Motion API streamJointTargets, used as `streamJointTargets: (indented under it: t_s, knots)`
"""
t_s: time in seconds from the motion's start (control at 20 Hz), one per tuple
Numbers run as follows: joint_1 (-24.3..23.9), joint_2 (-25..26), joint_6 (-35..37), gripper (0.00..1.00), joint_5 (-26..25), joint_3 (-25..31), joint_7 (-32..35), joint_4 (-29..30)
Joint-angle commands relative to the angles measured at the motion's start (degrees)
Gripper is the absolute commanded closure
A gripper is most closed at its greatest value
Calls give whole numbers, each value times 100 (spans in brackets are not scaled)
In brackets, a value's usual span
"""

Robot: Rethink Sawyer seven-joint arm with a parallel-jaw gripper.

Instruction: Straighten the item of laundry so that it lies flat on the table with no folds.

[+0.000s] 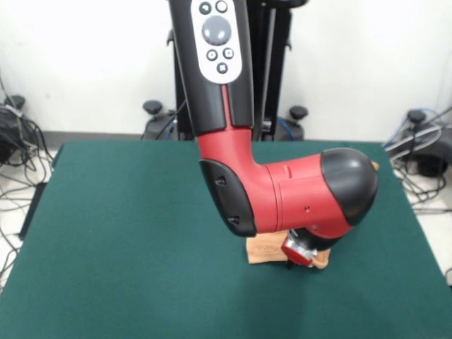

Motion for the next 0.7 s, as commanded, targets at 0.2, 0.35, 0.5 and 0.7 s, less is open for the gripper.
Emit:
streamJointTargets:
  t_s: [0.2, 0.35, 0.5, 0.7]
  knots:
    - [-22, 243, -492, 0, -360, 96, -730, 105]
    - [-28, 252, -535, 0, -369, 97, -729, 108]
    - [-29, 228, -545, 0, -360, 98, -713, 146]
    - [-27, 220, -531, 0, -359, 91, -703, 149]
